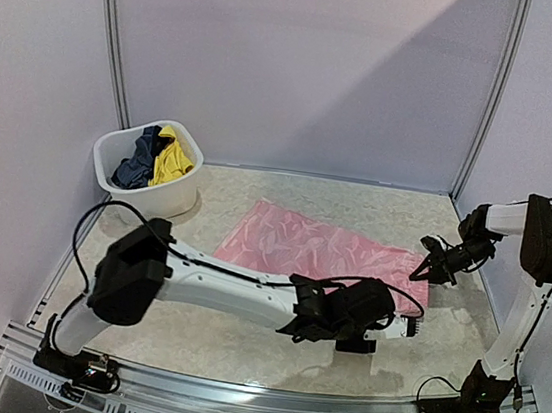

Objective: Fold and stack the mixed laundry pile
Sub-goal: Fold the rectangle-folded shorts at the center of the board.

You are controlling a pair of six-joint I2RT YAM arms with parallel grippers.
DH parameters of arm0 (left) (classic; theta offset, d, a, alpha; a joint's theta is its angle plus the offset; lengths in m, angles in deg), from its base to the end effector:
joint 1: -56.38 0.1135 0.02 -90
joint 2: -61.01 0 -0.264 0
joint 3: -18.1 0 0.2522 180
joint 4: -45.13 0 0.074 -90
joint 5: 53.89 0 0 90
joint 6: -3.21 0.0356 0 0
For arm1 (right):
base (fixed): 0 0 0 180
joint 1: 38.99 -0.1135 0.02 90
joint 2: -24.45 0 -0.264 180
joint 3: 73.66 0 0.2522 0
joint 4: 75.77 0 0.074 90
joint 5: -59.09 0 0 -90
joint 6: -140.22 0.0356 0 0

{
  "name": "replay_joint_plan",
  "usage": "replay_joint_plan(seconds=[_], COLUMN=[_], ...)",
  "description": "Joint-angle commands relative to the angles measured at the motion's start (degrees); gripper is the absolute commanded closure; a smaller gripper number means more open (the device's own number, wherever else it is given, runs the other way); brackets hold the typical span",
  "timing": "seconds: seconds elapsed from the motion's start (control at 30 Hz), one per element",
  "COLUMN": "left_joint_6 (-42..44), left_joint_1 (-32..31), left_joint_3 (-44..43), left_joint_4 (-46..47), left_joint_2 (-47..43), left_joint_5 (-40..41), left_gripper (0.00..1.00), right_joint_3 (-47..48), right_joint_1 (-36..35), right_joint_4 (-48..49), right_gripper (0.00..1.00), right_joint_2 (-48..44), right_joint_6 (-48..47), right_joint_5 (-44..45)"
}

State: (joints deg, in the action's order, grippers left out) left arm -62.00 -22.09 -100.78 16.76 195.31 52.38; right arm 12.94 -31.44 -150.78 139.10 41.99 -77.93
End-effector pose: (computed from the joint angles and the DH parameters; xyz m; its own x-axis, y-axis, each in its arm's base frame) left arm 0.1148 -0.5130 0.1605 0.2519 0.7791 -0.5741 0.8752 0.0698 0.4787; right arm 0.3310 -0.0176 0.1391 -0.9920 0.0330 0.1216 0.1126 0.6657 0.7377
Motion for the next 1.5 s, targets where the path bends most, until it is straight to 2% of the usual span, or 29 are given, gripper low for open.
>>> replay_joint_plan(seconds=[0.0, 0.1, 0.2, 0.3, 0.43, 0.53, 0.77, 0.87, 1.07, 1.13, 1.3, 1.37, 1.47], left_joint_6=[-9.3, -13.4, -17.8, -24.1, -34.7, -38.4, -42.4, -43.2, -47.8, -46.8, -46.8, -50.6, -59.6], left_joint_1=[-0.4, 0.2, 2.5, 7.5, 17.1, 22.3, 30.6, 32.1, 34.5, 34.3, 33.8, 33.8, 33.3], left_joint_3=[9.0, 13.7, 19.1, 24.9, 29.1, 32.2, 35.8, 35.8, 35.7, 35.9, 36.2, 34.9, 31.0], left_joint_4=[7.6, 7.5, 6.1, 5.4, -0.7, -3.2, -5.5, -6.0, -5.6, -3.1, 10.4, 16.7, 24.0], left_joint_2=[-13.0, -18.4, -23.2, -28.0, -32.5, -34.6, -33.2, -31.0, -27.6, -28.0, -28.7, -26.4, -19.6], left_joint_5=[-7.7, -8.0, -4.5, 0.5, 7.0, 10.3, 9.4, 8.5, 3.6, 1.3, -9.8, -11.9, -13.9], left_gripper=[0.41, 0.41, 0.41, 0.40, 0.40, 0.40, 0.39, 0.39, 0.40, 0.40, 0.40, 0.43, 0.54], right_joint_3=[3.9, 5.6, 7.1, 8.8, 10.7, 11.4, 12.7, 13.7, 16.8, 17.3, 18.2, 19.1, 20.6], right_joint_1=[-0.3, -0.7, -1.7, -3.5, -5.7, -6.7, -7.1, -7.2, -12.1, -13.1, -14.9, -15.5, -15.7], right_joint_4=[-3.0, -4.2, -4.9, -5.6, -5.6, -4.7, -4.0, -4.2, -4.0, -3.6, -2.0, -1.6, -1.7], right_gripper=[1.00, 1.00, 1.00, 1.00, 1.00, 1.00, 1.00, 1.00, 1.00, 1.00, 1.00, 1.00, 1.00], right_joint_2=[-4.0, -5.7, -7.0, -7.9, -8.2, -8.1, -7.4, -8.1, -8.8, -8.7, -7.3, -6.6, -5.7], right_joint_6=[0.2, 1.4, 2.9, 4.6, 7.8, 11.6, 15.8, 17.5, 19.9, 20.5, 22.1, 22.7, 23.0], right_joint_5=[1.0, 0.0, -0.4, -0.5, -1.3, -3.1, -5.4, -6.2, -6.3, -6.1, -7.3, -7.8, -8.1])
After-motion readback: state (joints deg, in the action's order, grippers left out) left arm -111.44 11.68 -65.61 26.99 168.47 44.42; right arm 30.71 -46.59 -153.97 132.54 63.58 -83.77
